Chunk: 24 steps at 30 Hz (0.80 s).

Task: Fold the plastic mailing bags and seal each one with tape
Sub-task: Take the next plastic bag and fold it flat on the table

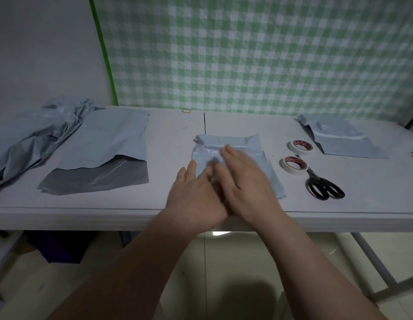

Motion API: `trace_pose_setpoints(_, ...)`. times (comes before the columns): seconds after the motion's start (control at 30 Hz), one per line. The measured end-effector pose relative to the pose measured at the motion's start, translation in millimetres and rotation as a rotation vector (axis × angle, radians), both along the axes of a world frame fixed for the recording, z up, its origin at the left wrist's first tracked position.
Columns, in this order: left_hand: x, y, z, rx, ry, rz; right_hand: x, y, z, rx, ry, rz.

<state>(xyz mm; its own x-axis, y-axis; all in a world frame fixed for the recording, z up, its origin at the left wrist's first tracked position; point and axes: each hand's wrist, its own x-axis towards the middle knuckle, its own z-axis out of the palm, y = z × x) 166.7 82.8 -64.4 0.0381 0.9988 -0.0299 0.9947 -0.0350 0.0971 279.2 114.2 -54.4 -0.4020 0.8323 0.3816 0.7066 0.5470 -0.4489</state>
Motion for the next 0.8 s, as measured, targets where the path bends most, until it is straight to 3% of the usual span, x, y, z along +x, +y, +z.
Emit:
trace_pose_setpoints(0.07,1,-1,1,-0.013,0.031,0.004,-7,-1,-1,-0.214,-0.018,0.118)
trace_pose_setpoints(0.2,1,2,0,-0.014,-0.038,0.010,-1,6,-1,-0.309,-0.156,0.149)
trace_pose_setpoints(0.3,-1,2,-1,0.002,-0.064,0.015,14,12,-4,-0.221,-0.364,0.125)
trace_pose_setpoints(0.43,-2,2,-3,0.003,-0.045,0.015,27,21,-13,-0.089,-0.483,0.085)
trace_pose_setpoints(0.8,-8,-1,0,-0.037,-0.018,0.023,31,20,-18,-0.239,-0.469,-0.151)
